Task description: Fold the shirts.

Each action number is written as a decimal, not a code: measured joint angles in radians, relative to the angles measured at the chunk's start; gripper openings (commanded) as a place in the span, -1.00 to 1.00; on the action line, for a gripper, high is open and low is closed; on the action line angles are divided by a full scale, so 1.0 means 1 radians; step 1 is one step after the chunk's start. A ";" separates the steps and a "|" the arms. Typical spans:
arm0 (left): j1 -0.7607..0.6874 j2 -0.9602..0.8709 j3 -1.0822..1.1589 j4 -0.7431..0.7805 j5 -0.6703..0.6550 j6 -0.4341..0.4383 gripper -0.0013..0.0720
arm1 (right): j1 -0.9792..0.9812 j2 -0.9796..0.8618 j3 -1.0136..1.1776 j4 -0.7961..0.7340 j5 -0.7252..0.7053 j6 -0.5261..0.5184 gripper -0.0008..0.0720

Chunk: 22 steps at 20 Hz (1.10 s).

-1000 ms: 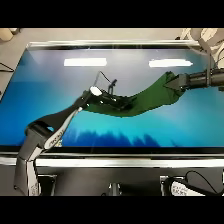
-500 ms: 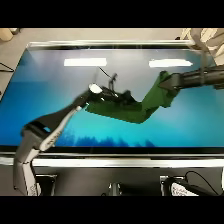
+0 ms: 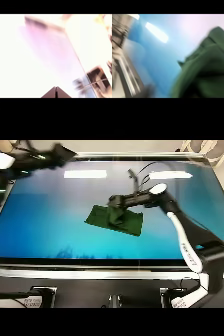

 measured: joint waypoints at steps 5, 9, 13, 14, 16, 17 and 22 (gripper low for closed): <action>0.048 0.145 0.000 0.117 -0.079 0.000 -0.86 | -0.008 -0.055 0.000 0.100 -0.039 -0.047 0.71; 0.056 0.176 -0.011 0.188 -0.119 0.000 -0.86 | -0.154 0.031 0.001 -0.192 0.101 0.043 0.75; 0.054 0.184 -0.031 0.216 -0.137 0.000 -0.86 | -0.298 0.080 -0.039 -0.562 0.262 0.182 0.75; 0.051 0.185 -0.035 0.218 -0.138 0.000 -0.86 | -0.314 0.084 -0.063 -0.597 0.276 0.201 0.75; 0.039 0.185 -0.042 0.224 -0.142 0.000 -0.86 | -0.331 0.081 -0.119 -0.623 0.261 0.225 0.75; 0.032 0.186 -0.043 0.224 -0.143 0.000 -0.86 | -0.332 0.074 -0.143 -0.611 0.239 0.231 0.75; -0.004 0.186 -0.047 0.228 -0.143 0.000 -0.86 | -0.299 0.007 -0.195 -0.475 0.154 0.214 -0.09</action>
